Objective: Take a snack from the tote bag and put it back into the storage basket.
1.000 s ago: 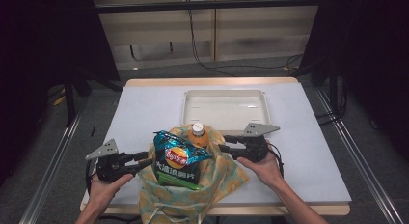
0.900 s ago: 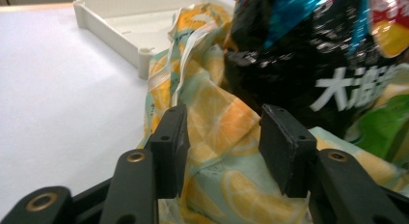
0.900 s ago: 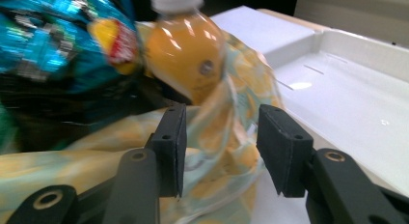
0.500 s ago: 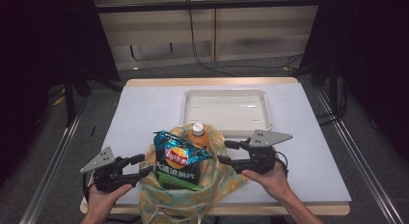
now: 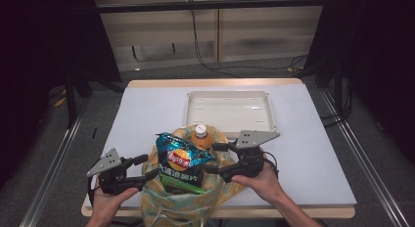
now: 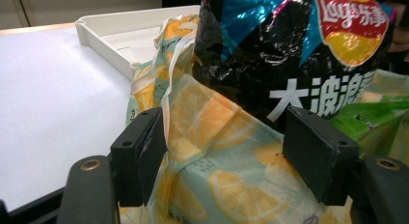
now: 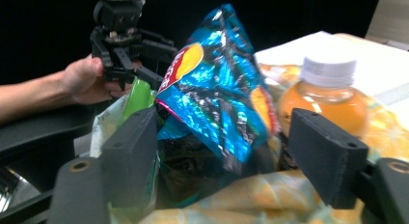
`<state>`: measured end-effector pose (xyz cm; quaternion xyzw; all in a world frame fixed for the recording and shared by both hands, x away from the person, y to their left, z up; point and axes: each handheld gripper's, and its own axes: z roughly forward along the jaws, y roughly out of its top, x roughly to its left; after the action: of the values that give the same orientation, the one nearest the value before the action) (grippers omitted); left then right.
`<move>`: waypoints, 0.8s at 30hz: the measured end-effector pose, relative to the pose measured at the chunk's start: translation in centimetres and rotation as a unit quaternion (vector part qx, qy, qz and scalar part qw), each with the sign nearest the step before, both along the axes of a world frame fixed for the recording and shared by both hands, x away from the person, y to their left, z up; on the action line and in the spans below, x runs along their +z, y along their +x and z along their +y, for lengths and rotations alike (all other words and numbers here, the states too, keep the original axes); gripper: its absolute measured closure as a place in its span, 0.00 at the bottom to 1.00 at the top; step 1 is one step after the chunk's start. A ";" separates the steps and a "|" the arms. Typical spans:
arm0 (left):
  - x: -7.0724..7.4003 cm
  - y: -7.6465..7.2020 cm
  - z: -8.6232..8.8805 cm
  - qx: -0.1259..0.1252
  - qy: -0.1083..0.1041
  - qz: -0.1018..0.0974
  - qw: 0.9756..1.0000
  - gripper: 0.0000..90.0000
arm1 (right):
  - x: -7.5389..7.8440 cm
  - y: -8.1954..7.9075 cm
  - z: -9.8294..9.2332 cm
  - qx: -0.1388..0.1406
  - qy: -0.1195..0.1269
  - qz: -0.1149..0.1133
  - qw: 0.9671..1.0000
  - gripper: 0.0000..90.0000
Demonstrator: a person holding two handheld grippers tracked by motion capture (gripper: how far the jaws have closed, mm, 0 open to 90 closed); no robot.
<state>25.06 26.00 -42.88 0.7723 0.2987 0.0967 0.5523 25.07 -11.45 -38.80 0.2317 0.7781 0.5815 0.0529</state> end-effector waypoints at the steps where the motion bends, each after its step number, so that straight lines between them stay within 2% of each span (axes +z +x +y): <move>1: -0.1 0.1 0.0 0.000 0.005 0.002 1.000 0.35 | -0.1 0.1 0.5 -0.001 -0.006 -0.001 1.000 0.26; 3: -0.3 0.2 0.0 -0.004 0.012 0.005 1.000 0.37 | -0.2 0.3 1.3 -0.001 -0.010 0.003 1.000 0.22; 8: -0.5 0.2 0.3 -0.001 0.019 0.011 1.000 0.39 | -0.7 0.8 2.6 0.003 -0.011 0.016 1.000 0.17; 9: -0.6 0.3 0.3 -0.003 0.015 0.013 1.000 0.39 | -0.8 0.8 2.7 0.002 -0.012 0.019 1.000 0.17; 12: -0.7 0.2 0.2 -0.002 0.022 0.015 1.000 0.39 | -0.8 0.9 3.1 -0.007 -0.017 0.022 1.000 0.16; 14: -0.8 0.2 0.2 -0.005 0.019 0.013 1.000 0.39 | -0.9 1.0 3.1 -0.009 -0.016 0.026 0.999 0.14; 15: -0.8 0.3 0.3 -0.005 0.022 0.013 1.000 0.39 | -1.0 1.3 3.1 -0.012 -0.007 0.038 0.999 0.12; 18: -0.9 0.2 0.3 -0.004 0.023 0.014 1.000 0.39 | -0.9 1.6 3.5 -0.012 -0.003 0.039 0.999 0.10; 23: -1.0 0.4 0.4 -0.004 0.020 0.017 1.000 0.39 | -0.9 1.9 4.0 -0.018 -0.017 0.044 0.999 0.09; 24: -1.0 0.4 0.4 -0.008 0.027 0.014 1.000 0.39 | -1.0 2.0 4.2 -0.014 -0.016 0.051 0.998 0.11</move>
<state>25.42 26.35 -43.86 0.7904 0.2978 0.0896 0.5278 27.09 -7.28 -39.79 0.2708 0.7860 0.5552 0.0250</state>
